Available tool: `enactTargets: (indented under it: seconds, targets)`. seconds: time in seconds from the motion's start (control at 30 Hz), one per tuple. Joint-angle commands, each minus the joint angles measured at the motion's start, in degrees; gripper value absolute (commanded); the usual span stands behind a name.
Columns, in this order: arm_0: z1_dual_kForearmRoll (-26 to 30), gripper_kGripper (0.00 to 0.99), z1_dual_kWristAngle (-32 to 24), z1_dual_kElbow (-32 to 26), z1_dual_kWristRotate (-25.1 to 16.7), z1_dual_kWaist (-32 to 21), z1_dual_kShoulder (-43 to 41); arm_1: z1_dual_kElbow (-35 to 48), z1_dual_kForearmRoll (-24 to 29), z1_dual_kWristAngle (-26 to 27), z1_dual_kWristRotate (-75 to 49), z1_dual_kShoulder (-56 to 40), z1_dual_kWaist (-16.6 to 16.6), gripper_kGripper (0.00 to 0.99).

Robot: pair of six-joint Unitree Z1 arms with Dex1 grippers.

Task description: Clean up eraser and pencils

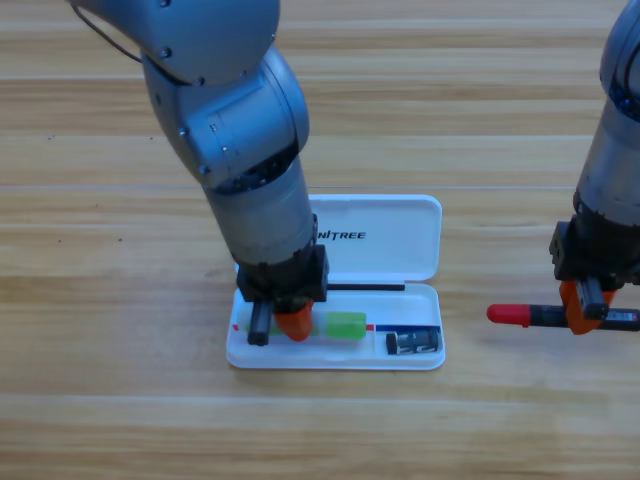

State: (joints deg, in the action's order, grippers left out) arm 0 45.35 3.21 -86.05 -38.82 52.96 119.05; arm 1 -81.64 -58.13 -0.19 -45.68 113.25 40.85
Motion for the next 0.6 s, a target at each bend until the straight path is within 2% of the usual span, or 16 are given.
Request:
enactTargets:
  seconds: [0.03, 0.17, 0.2, 0.23, 0.27, 0.3, 0.33, 0.6]
  targets:
    - [-0.8, 0.000, 0.7, 1.4, 0.7, 1.0, 2.5, 3.1, -0.9, -0.8, -0.1, -3.9, 1.5, 0.000]
    - [-0.8, 0.000, 0.7, 1.4, 0.7, 1.1, 2.4, 3.5, -0.9, -0.8, -0.1, -4.1, 1.7, 0.000]
    - [-0.8, 0.262, 0.7, 1.6, 0.8, 1.0, 2.2, 3.5, -0.9, -0.8, -0.1, -4.2, 1.7, 0.000]
    - [-0.8, 0.612, 0.7, 1.7, 0.8, 1.0, 2.2, 3.5, -0.9, -0.8, -0.1, -4.3, 1.7, 0.000]
    - [-0.8, 0.885, 0.7, 1.8, 0.9, 1.0, 2.1, 3.5, -0.9, -0.8, -0.1, -4.3, 1.7, 0.000]
    - [-0.7, 0.962, 0.7, 1.8, 1.0, 1.1, 2.0, 3.5, -0.8, -0.8, -0.1, -4.3, 1.7, 0.000]
    - [-0.8, 0.989, 0.7, 1.8, 1.0, 1.0, 1.8, 3.5, -0.8, -0.7, -0.1, -4.3, 1.7, 0.000]
    - [-0.1, 0.990, 1.3, 2.0, 0.8, 1.0, -0.4, 2.4, -0.9, -0.1, 0.0, -4.5, 2.6, 0.000]
